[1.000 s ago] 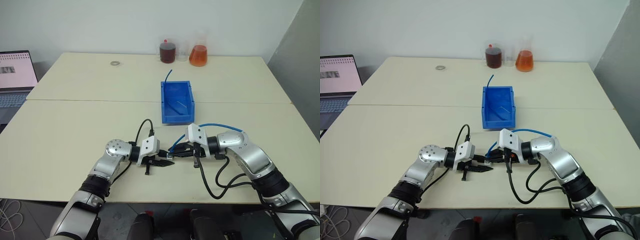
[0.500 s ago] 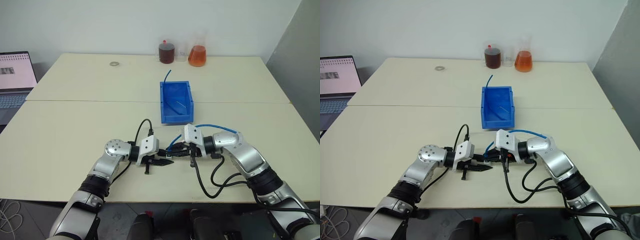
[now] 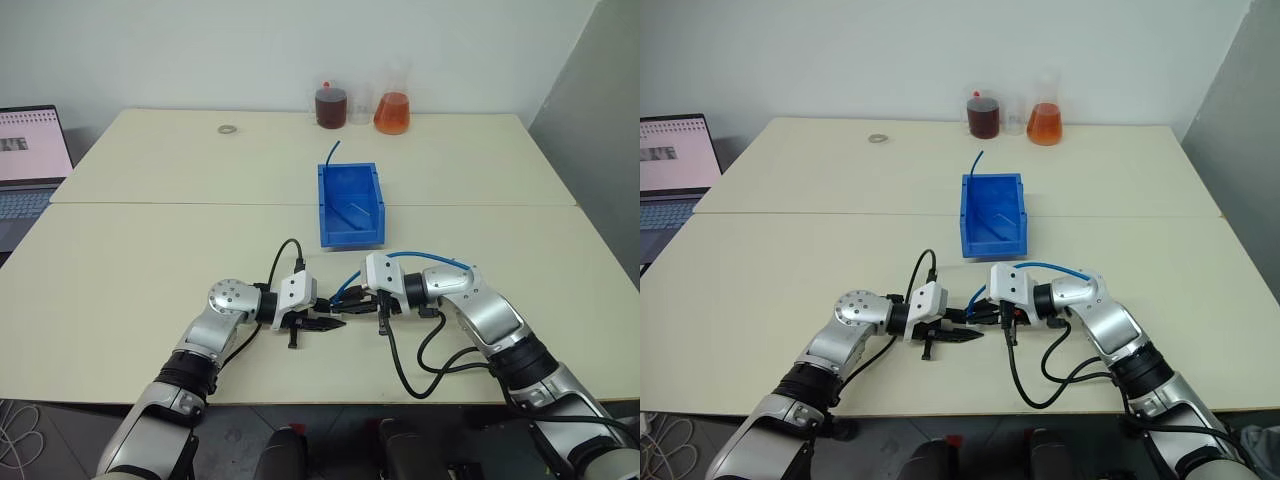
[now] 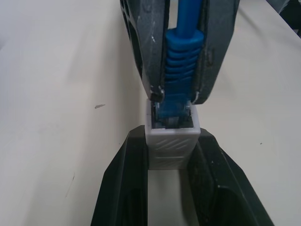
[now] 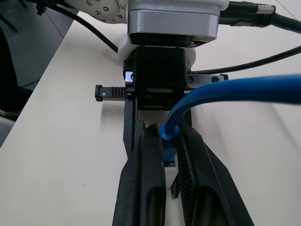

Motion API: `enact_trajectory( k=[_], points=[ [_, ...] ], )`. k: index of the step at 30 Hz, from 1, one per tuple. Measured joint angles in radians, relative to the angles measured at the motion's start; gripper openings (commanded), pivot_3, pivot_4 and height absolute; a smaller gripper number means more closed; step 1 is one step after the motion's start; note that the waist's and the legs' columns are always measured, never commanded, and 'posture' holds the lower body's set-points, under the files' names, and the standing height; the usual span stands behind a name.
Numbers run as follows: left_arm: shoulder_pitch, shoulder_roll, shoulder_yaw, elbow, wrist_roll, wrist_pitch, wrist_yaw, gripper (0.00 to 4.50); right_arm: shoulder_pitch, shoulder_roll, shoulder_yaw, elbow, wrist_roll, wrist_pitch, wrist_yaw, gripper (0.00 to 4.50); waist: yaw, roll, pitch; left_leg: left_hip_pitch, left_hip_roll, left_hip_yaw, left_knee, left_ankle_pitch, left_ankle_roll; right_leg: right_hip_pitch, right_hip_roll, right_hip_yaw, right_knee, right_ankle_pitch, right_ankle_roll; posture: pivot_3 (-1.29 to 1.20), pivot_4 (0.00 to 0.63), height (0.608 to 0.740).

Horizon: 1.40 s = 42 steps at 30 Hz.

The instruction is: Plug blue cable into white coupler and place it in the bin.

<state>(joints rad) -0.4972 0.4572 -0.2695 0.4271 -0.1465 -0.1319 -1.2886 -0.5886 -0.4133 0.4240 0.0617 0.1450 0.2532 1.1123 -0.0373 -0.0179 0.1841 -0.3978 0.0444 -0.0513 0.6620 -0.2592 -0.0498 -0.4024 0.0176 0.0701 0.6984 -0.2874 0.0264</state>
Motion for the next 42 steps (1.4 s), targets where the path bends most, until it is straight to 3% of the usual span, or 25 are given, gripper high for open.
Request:
enact_trajectory(
  k=[1, 9, 16, 21, 26, 30, 35, 37, 42],
  points=[
    [0.002, 0.001, 0.001, -0.004, -0.001, 0.003, 0.0, 1.51, 0.0, 0.003, -0.002, 0.0, 0.001, 0.008, 0.0, 0.11, -0.001, 0.0, 0.0, 0.0, 0.0, 0.0, 0.0, 0.0, 0.0, 0.0, 0.0, 0.0, 0.0, 0.0, 0.0, 0.0, 0.15, 0.74],
    [0.036, 0.035, 0.019, -0.115, -0.042, 0.091, -0.019, 3.07, 0.002, 0.015, -0.012, -0.001, 0.001, 0.029, -0.004, 0.11, -0.005, 0.0, 0.0, 0.0, 0.001, 0.0, 0.0, 0.0, 0.0, 0.0, 0.0, 0.0, 0.0, 0.0, 0.0, 0.0, 0.15, 0.74],
    [0.176, 0.18, 0.137, -0.382, -0.136, 0.256, 0.01, 4.41, 0.024, 0.022, -0.051, -0.052, 0.037, 0.131, -0.034, 0.11, -0.016, 0.0, 0.0, -0.001, 0.001, -0.001, -0.001, 0.0, 0.0, -0.001, 0.0, 0.0, 0.0, 0.0, 0.0, 0.0, 0.15, 0.74],
    [0.285, 0.25, 0.244, -0.653, -0.234, 0.442, 0.109, 4.47, 0.018, 0.016, -0.162, -0.131, 0.135, 0.365, -0.109, 0.11, -0.01, 0.0, 0.002, -0.003, 0.0, -0.001, -0.001, 0.0, 0.0, -0.002, -0.001, 0.0, -0.001, 0.0, 0.0, 0.0, 0.15, 0.74],
    [0.29, 0.228, 0.352, -0.804, -0.306, 0.632, 0.315, 4.47, -0.158, 0.05, -0.338, -0.166, 0.254, 0.593, -0.247, 0.11, -0.014, 0.0, 0.003, -0.002, 0.001, -0.001, -0.001, 0.0, 0.0, -0.002, -0.001, 0.0, -0.001, 0.0, 0.0, 0.0, 0.15, 0.74],
    [0.234, 0.098, 0.392, -0.836, -0.308, 0.713, 0.557, 4.47, -0.364, 0.079, -0.408, 0.031, 0.249, 0.624, -0.368, 0.11, -0.015, 0.0, 0.003, -0.002, 0.0, 0.0, -0.001, 0.0, 0.0, -0.002, -0.001, 0.0, -0.001, 0.0, 0.0, 0.0, 0.15, 0.74],
    [0.2, 0.003, 0.353, -0.84, -0.254, 0.731, 0.73, 4.47, -0.558, 0.116, -0.412, 0.441, 0.15, 0.463, -0.456, 0.11, -0.017, -0.001, 0.002, -0.003, -0.001, 0.002, -0.003, 0.0, 0.0, -0.003, -0.002, 0.002, -0.002, 0.0, -0.001, 0.0, 0.15, 0.74],
    [0.198, -0.025, 0.322, -0.84, -0.242, 0.733, 0.755, 4.5, -0.605, 0.137, -0.401, 0.607, 0.107, 0.378, -0.477, 0.79, -0.017, -0.001, 0.002, -0.003, -0.001, 0.003, -0.003, 0.0, 0.0, -0.003, -0.002, 0.002, -0.002, 0.0, -0.001, 0.0, 0.15, 0.74],
    [0.192, -0.042, 0.305, -0.84, -0.235, 0.736, 0.797, 4.5, -0.658, 0.173, -0.393, 0.867, 0.043, 0.227, -0.482, 1.91, -0.017, 0.0, 0.003, -0.004, 0.0, 0.003, -0.004, 0.0, 0.0, -0.004, -0.003, 0.002, -0.003, 0.0, -0.001, 0.0, 0.15, 0.74]
  ],
)
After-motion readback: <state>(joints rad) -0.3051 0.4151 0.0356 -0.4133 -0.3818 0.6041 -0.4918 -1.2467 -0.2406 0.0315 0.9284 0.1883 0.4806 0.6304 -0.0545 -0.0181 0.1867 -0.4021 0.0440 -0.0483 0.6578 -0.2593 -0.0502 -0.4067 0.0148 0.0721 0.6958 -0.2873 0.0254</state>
